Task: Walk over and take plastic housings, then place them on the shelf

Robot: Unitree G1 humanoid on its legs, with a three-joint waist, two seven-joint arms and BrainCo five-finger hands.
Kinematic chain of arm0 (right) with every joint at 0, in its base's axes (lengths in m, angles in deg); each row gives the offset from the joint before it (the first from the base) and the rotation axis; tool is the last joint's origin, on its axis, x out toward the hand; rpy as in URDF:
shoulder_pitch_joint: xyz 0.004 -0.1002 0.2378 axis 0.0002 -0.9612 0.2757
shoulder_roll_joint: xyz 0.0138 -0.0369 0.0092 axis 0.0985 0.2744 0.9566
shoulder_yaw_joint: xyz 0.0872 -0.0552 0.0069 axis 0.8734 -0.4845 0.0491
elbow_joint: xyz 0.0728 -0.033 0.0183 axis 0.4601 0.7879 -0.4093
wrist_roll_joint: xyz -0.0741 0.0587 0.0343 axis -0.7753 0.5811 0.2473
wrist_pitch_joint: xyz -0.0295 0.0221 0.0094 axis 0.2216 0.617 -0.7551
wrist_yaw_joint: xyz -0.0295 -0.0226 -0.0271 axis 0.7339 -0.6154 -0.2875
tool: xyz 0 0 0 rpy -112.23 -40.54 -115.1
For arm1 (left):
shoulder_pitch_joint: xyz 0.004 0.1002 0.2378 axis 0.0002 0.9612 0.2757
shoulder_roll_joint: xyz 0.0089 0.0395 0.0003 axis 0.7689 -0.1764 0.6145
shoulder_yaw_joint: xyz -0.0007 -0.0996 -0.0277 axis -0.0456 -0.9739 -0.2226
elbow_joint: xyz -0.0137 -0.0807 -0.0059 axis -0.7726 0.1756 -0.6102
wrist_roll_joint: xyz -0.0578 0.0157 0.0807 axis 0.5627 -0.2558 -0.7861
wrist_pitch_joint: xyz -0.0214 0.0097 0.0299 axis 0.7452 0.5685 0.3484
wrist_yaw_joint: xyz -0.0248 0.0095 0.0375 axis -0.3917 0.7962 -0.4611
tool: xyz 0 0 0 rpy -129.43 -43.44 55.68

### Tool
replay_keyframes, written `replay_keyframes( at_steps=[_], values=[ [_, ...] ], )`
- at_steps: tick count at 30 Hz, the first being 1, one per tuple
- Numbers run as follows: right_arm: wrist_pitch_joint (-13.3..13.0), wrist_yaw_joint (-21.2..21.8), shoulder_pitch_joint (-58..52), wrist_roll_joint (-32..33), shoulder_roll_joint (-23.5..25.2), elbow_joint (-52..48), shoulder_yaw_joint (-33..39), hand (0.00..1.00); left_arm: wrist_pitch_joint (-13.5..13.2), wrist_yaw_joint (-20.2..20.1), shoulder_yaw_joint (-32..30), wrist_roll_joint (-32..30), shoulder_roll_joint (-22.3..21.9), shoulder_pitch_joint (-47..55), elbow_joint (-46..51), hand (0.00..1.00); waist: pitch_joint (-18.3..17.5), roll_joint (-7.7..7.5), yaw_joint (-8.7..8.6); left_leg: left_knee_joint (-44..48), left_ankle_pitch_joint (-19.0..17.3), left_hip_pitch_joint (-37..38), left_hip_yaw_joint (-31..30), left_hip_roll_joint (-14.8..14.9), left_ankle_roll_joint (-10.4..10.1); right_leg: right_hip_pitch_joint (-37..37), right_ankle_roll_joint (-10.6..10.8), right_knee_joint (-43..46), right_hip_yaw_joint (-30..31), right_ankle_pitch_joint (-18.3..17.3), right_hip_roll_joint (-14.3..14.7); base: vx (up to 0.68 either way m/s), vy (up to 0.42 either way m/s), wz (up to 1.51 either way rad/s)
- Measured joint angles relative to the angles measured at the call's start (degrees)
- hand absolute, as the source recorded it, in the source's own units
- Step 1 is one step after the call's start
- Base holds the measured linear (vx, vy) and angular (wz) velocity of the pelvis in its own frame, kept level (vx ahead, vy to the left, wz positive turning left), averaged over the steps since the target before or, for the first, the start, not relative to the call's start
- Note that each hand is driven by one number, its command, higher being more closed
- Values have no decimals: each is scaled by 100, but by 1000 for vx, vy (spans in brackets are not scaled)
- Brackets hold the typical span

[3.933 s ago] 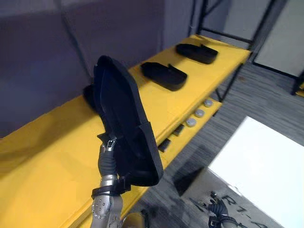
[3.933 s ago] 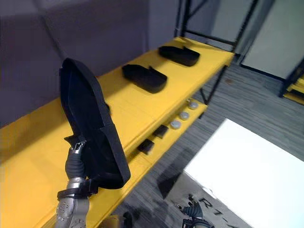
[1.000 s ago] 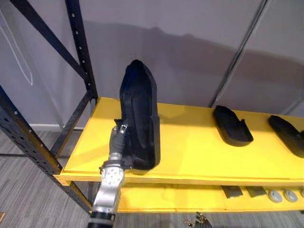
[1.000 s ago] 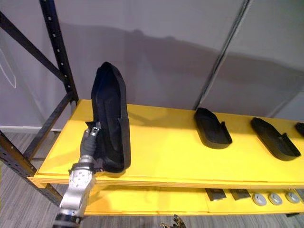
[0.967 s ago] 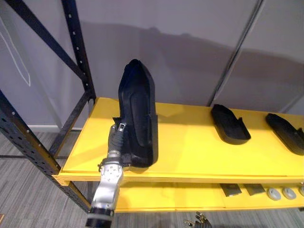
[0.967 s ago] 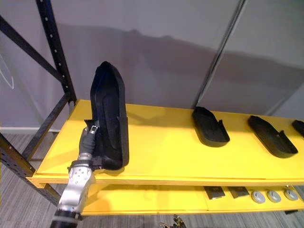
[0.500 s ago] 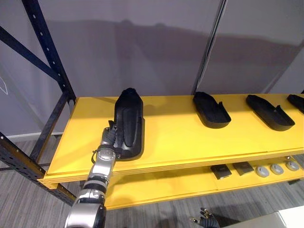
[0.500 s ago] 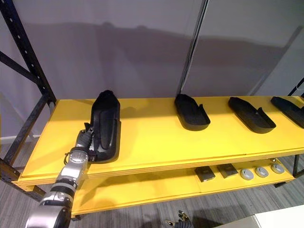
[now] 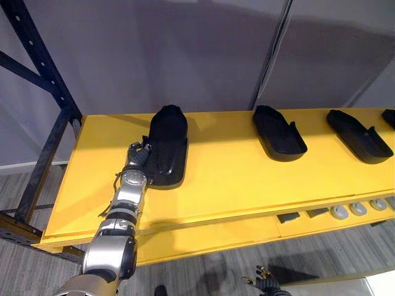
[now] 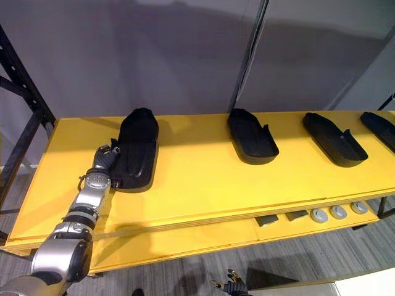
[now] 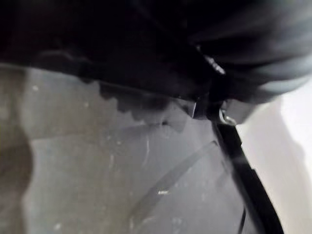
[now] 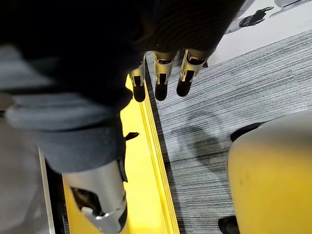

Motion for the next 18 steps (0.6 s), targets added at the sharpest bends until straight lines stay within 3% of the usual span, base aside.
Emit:
replay_keyframes(
  at_steps=[4,10,13,18],
  values=[
    [0,-11,2,1,1,0,0,0,7,153,-56,343,-197,-7,153,0,40,-15,28,-1,2,0,-12,-11,3,2,0,6,-13,-1,-13,-49,15,1],
    [3,-26,14,-4,15,-16,6,0,-3,495,-38,783,-777,763,1670,0,97,-30,75,-3,15,16,-21,-41,20,27,2,13,-40,-2,-40,-23,7,1],
    [7,-37,-2,-9,21,-40,7,0,9,664,-10,795,-1056,1282,2729,0,99,-28,88,0,15,25,-27,-36,20,81,2,15,-17,-1,-39,0,0,0],
    [15,-56,-202,-56,81,-315,7,0,-88,882,259,740,-1461,1933,4704,0,97,-27,250,25,-35,30,-33,-28,46,108,4,23,-21,0,-39,0,0,0]
  ],
)
